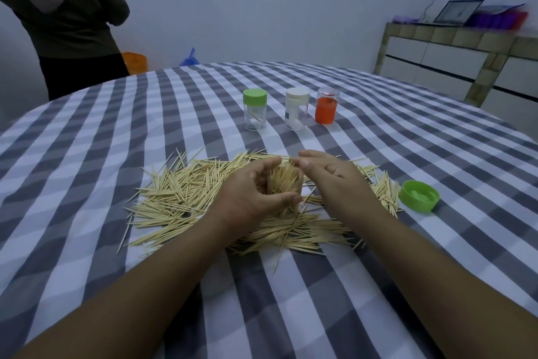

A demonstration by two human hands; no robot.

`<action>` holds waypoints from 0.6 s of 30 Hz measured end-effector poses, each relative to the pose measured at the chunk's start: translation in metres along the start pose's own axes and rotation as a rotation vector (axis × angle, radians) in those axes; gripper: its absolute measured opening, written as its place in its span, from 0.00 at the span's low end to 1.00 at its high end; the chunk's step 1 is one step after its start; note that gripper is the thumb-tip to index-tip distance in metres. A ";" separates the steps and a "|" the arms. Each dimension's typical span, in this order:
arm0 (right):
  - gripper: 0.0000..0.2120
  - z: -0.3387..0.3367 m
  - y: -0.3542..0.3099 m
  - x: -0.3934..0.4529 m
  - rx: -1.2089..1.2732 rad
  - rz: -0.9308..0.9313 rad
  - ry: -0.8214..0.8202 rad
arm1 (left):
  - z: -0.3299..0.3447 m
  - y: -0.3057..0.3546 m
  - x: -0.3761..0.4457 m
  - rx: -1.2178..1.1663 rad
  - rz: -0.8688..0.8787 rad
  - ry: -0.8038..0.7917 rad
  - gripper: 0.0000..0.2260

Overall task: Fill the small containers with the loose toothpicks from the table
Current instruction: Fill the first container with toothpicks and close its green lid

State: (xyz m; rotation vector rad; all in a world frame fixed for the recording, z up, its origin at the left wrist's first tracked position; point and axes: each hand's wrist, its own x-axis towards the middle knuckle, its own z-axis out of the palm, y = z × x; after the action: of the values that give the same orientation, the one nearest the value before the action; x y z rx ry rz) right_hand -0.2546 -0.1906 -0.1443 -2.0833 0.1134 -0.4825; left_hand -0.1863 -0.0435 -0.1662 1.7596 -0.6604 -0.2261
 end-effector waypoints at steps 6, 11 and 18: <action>0.09 -0.027 0.000 0.002 -0.246 0.117 -0.246 | -0.010 0.001 0.004 0.018 -0.037 0.046 0.40; 0.20 -0.016 0.006 0.000 -0.508 0.086 -0.606 | -0.012 0.000 0.006 0.029 -0.037 0.081 0.39; 0.18 0.005 -0.003 -0.006 -0.820 -0.106 -0.563 | -0.015 -0.002 0.007 0.037 -0.032 0.106 0.34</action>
State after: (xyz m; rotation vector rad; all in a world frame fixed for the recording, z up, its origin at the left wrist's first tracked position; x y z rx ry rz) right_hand -0.2583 -0.1836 -0.1462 -2.9575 -0.1614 0.1519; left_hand -0.1728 -0.0348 -0.1624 1.8054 -0.5634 -0.1419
